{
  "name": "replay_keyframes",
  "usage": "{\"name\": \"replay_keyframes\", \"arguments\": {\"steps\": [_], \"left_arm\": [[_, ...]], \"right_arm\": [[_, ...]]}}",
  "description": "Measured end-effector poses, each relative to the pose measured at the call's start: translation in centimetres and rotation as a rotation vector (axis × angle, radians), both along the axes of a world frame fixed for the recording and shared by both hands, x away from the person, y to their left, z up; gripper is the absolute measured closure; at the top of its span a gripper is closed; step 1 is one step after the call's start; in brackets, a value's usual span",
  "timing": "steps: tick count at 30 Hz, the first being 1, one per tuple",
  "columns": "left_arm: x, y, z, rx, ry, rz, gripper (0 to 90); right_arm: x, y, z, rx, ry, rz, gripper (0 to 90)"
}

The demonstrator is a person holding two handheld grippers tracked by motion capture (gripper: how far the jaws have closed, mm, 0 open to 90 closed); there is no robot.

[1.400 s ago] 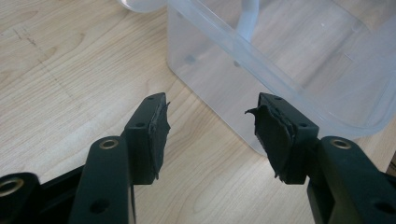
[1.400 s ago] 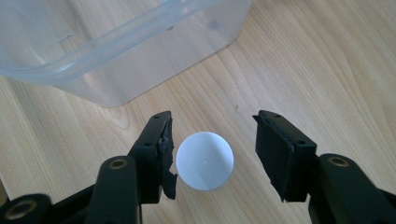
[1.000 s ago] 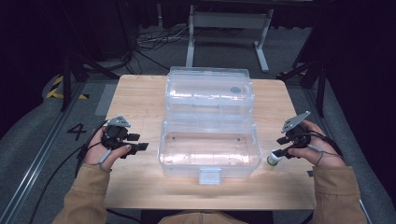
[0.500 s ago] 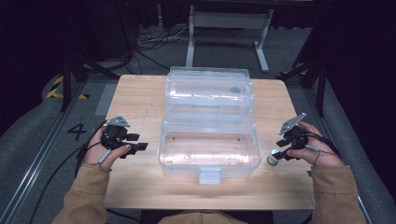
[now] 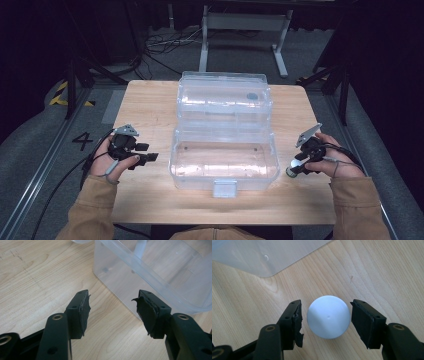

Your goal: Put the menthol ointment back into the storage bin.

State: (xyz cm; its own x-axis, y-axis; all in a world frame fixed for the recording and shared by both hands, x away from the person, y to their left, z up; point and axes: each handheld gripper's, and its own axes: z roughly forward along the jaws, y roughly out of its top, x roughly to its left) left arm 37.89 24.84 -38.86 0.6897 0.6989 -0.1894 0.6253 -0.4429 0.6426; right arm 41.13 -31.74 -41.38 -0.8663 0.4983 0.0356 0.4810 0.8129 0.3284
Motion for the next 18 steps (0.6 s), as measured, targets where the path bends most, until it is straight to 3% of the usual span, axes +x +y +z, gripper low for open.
{"name": "replay_keyframes", "arguments": {"steps": [18], "left_arm": [[-0.01, 0.00, -0.03, -0.003, 0.008, 0.003, 44.0]], "right_arm": [[0.11, 0.28, -0.68, -0.035, 0.023, 0.009, 45.2]]}}
